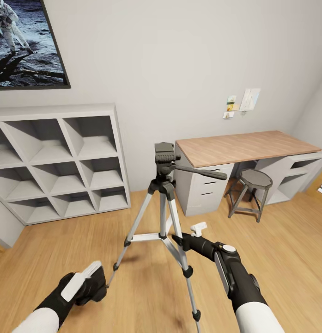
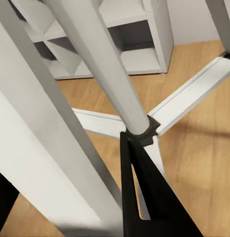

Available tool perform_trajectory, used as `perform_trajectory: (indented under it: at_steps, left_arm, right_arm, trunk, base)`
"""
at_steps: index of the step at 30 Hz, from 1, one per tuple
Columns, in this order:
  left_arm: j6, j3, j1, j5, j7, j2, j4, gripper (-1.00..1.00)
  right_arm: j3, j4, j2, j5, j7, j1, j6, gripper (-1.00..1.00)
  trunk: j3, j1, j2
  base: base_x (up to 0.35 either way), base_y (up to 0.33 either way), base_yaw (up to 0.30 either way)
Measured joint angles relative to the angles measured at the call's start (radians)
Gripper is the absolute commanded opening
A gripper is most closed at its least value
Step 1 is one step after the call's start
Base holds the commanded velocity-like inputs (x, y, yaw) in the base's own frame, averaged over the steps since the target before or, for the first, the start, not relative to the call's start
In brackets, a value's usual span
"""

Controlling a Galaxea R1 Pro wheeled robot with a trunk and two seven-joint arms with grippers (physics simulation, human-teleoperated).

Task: Attach the digital camera to the camera tripod in the bedroom.

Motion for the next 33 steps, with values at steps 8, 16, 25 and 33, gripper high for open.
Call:
perform_trajectory:
  at_steps: [8,16,25,33]
  left_arm:
    - [0.468,0.017,-0.002,-0.046,0.19,0.008,-0.877,-1.0]
    - [0.495,0.019,-0.216,0.186,0.289,0.041,-0.882,-1.0]
    - [0.495,0.016,-0.738,0.437,0.294,0.019,-0.531,-1.0]
    - [0.494,-0.197,-0.787,0.461,0.328,-0.094,-0.622,-1.0]
  right_arm:
    - [-0.002,0.005,0.005,0.077,-0.002,0.0,-0.05,-1.0]
    - [-0.002,0.005,0.005,0.085,0.001,0.0,-0.105,-1.0]
    - [-0.004,-0.001,0.005,0.084,-0.001,0.0,-0.096,-1.0]
    - [-0.003,-0.003,0.004,0.085,0.0,0.0,-0.095,-1.0]
  trunk:
    - [0.0,0.0,0.0]
    - [0.0,0.0,0.0]
    - [0.0,0.0,0.0]
    - [0.0,0.0,0.0]
  base:
    - [0.0,0.0,0.0]
    - [0.0,0.0,0.0]
    - [0.0,0.0,0.0]
    - [0.0,0.0,0.0]
